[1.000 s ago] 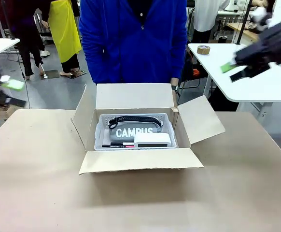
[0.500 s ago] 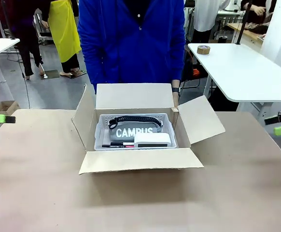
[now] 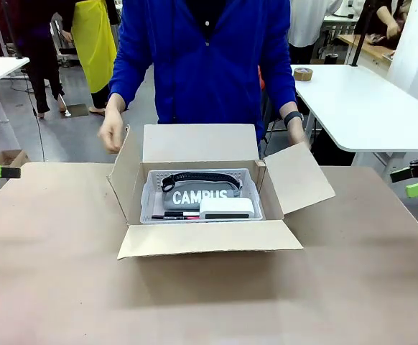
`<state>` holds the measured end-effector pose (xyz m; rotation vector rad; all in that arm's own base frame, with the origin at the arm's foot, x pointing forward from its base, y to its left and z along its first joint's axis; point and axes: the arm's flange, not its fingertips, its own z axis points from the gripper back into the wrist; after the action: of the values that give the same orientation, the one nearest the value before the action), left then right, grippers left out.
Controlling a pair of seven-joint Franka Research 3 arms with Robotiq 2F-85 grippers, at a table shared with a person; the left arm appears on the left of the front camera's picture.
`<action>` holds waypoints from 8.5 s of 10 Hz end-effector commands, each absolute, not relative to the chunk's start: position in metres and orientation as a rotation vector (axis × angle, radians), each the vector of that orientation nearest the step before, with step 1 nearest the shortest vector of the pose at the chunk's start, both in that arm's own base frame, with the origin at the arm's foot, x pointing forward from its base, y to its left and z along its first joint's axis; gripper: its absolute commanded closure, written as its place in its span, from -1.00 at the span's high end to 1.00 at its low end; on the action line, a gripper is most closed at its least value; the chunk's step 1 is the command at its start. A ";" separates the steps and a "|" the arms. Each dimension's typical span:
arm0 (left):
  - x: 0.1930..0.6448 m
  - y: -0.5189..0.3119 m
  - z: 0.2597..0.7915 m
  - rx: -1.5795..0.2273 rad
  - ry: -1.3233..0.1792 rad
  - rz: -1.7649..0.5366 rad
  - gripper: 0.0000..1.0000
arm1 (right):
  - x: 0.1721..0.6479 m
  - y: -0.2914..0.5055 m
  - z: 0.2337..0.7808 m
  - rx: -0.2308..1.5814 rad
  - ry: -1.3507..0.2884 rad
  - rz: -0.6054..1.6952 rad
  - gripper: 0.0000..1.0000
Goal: Pack the gift set into the box.
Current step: Lift both hands away from the flaps of the Package Box, then press and hold the closed box until the human finishes sealing it.
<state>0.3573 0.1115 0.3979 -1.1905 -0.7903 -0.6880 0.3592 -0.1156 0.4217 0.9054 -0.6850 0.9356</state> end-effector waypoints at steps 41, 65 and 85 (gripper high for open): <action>0.421 -0.177 0.405 -0.716 -0.986 -1.451 1.00 | 0.415 0.207 0.424 0.758 -0.982 1.693 1.00; 0.490 -0.222 0.319 -0.841 -0.908 -1.552 1.00 | 0.477 0.180 0.305 0.904 -0.928 1.419 1.00; 0.490 -0.222 0.319 -0.841 -0.908 -1.552 1.00 | 0.477 0.180 0.305 0.904 -0.928 1.419 1.00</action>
<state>0.4917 -0.2228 0.3229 -0.8439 -0.8828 -1.5441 0.4806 0.1804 0.3059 0.9212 -0.9371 1.4128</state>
